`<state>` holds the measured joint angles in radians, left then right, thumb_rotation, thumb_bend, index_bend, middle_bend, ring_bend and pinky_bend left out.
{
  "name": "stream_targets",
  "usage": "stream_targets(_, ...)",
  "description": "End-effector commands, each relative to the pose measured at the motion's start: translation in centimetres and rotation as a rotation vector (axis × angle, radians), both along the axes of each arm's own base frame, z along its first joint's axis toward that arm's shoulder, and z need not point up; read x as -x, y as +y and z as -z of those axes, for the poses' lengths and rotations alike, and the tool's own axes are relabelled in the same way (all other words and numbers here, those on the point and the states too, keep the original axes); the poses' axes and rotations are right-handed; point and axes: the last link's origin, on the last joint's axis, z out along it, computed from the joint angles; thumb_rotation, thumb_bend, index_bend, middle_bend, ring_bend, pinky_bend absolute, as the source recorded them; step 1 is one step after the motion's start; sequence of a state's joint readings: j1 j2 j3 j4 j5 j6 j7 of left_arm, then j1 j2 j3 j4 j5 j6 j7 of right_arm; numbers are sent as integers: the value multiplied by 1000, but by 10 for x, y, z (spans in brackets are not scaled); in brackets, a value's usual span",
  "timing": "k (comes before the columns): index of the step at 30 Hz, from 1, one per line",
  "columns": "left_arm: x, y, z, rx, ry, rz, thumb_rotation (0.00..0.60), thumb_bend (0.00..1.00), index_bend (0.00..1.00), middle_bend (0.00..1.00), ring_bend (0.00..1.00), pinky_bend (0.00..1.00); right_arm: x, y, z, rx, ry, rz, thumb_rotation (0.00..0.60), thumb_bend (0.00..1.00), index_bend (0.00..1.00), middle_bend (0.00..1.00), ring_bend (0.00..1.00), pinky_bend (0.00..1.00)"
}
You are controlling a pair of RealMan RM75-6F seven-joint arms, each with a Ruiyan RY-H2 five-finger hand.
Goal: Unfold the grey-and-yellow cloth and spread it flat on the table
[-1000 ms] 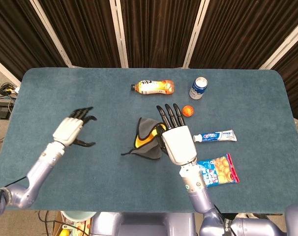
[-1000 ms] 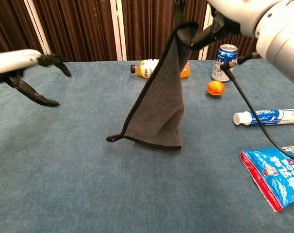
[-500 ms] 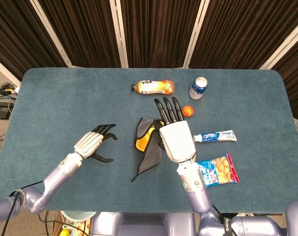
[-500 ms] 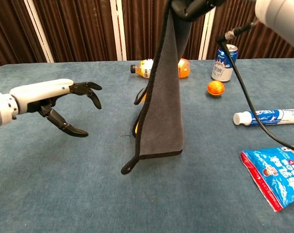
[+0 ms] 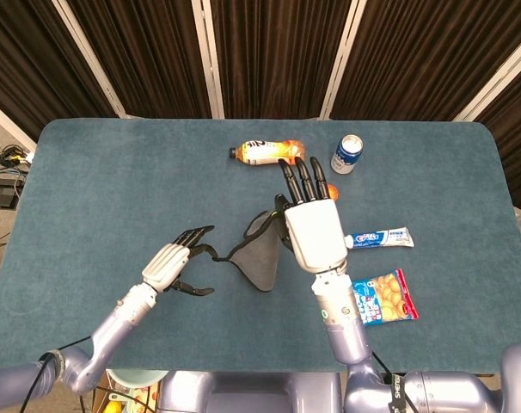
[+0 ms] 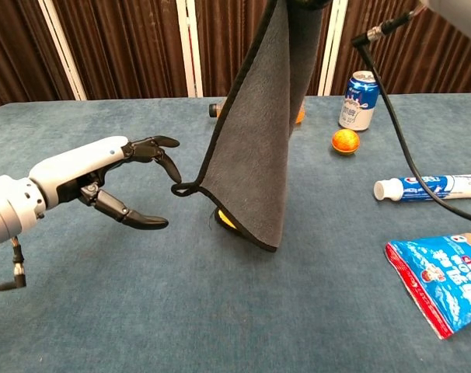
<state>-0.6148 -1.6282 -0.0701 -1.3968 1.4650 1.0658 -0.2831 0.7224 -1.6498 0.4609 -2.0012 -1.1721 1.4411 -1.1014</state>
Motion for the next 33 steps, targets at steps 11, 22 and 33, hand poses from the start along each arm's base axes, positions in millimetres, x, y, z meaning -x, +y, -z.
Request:
stream_targets(11,-7,7,13,-54,-35,-14,600,29,333,0,0,57,-3,1,-5,3,-3,-8,600,497,625,123,0,0)
stream_targets(22,-19,20,31,-87,-50,-27,600,337,507,25,0,57,-1,6,-8,1,6,-22,600,497,624,122,0,0)
stream_targets(33,-29,23,40,-102,-89,-57,600,547,766,144,0,58,0,7,-13,11,8,-22,600,497,623,123,0,0)
